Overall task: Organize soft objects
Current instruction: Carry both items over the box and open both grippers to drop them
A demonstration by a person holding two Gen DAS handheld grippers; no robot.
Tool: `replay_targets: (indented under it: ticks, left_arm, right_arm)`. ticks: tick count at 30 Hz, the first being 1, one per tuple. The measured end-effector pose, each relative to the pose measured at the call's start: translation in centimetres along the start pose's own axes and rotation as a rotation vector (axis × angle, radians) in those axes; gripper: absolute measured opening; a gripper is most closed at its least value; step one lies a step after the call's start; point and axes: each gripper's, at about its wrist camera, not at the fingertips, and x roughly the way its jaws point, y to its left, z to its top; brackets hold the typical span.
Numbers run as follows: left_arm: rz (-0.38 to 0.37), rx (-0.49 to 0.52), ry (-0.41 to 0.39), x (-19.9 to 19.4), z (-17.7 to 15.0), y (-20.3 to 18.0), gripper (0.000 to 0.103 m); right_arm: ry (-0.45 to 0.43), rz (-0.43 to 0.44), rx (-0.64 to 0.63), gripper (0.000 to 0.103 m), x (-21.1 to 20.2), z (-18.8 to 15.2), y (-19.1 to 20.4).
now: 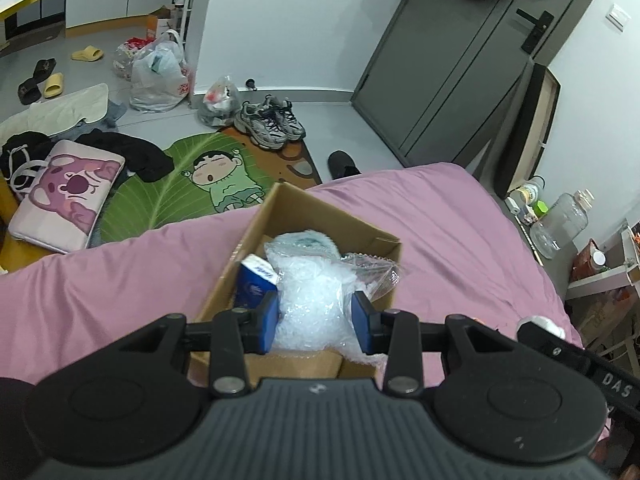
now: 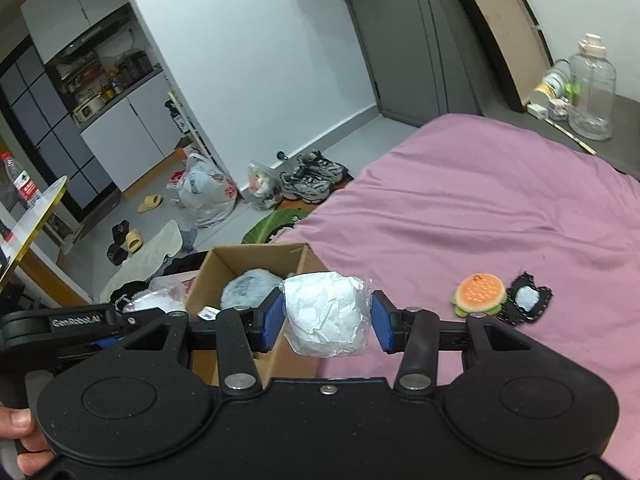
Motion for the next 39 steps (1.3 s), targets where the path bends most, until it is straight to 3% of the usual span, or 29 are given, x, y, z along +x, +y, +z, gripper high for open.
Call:
replay_targets:
  ticks: [10, 30, 35, 39]
  left_arm:
    - [-0.005, -0.016, 0.014, 0.7, -0.5, 2.6, 0.038]
    - [0.028, -0.052, 0.099, 5.2, -1.3, 5.1, 0.038]
    - [0.015, -0.049, 0.087, 5.1, -0.9, 5.3, 0.044]
    - [0.027, -0.039, 0.073, 4.7, -0.5, 5.3, 0.055]
  right_arm:
    - [0.029, 0.083, 0.018, 0.045, 0.8, -0.5, 2.4]
    - [0.118, 0.073, -0.079, 0.045, 5.8, -2.2, 8.3]
    - [0.141, 0.065, -0.088, 0.045, 6.4, -2.3, 8.3]
    - [0.163, 0.059, -0.086, 0.045, 6.7, -2.5, 8.2]
